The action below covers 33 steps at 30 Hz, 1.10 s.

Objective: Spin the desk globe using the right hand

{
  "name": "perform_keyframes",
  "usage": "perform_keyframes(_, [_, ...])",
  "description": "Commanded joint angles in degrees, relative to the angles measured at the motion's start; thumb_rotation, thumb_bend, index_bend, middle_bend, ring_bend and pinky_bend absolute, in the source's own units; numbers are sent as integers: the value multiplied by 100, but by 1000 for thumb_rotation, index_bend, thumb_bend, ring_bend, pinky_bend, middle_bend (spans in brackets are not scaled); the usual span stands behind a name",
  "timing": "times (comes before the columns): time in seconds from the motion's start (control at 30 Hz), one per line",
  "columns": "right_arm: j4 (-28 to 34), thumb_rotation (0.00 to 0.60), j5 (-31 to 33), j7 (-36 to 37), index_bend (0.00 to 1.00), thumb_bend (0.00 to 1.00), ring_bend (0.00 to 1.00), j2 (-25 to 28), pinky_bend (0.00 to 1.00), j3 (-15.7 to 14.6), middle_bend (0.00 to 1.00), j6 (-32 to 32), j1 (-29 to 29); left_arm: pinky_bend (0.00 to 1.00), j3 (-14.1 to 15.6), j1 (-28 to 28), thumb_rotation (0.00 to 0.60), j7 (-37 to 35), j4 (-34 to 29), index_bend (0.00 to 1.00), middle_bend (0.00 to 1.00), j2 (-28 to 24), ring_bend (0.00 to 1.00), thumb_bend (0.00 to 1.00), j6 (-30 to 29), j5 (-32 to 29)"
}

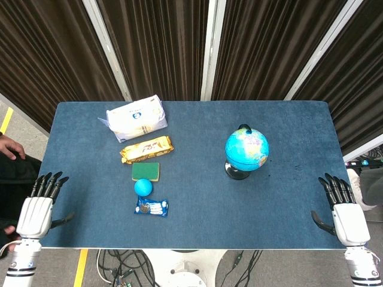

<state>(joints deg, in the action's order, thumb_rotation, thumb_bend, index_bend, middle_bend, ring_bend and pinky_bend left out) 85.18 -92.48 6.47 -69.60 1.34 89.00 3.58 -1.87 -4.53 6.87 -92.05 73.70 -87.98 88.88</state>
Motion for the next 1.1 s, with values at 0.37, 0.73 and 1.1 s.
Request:
perform_keyframes(0.37, [192,600,-172,-188,0,223,0,-9,0,-17,0,-9,78,80,23,-47,600,28,-18,155,78,-8,0,57,148,-56])
perform_keyframes(0.73, [1040,600,-761,-1137,0,223,0,102,0,232,0,-326,686,80,80,-28,600,11,114,156,78,78,0,57,198,-96])
perform_keyframes(1.1, [1174,600,-464,-1610,0,258,0,-307,0,609,0,-1151,1414,80,111,-38,600,-162,340,156,78,155,0,57,327,-189])
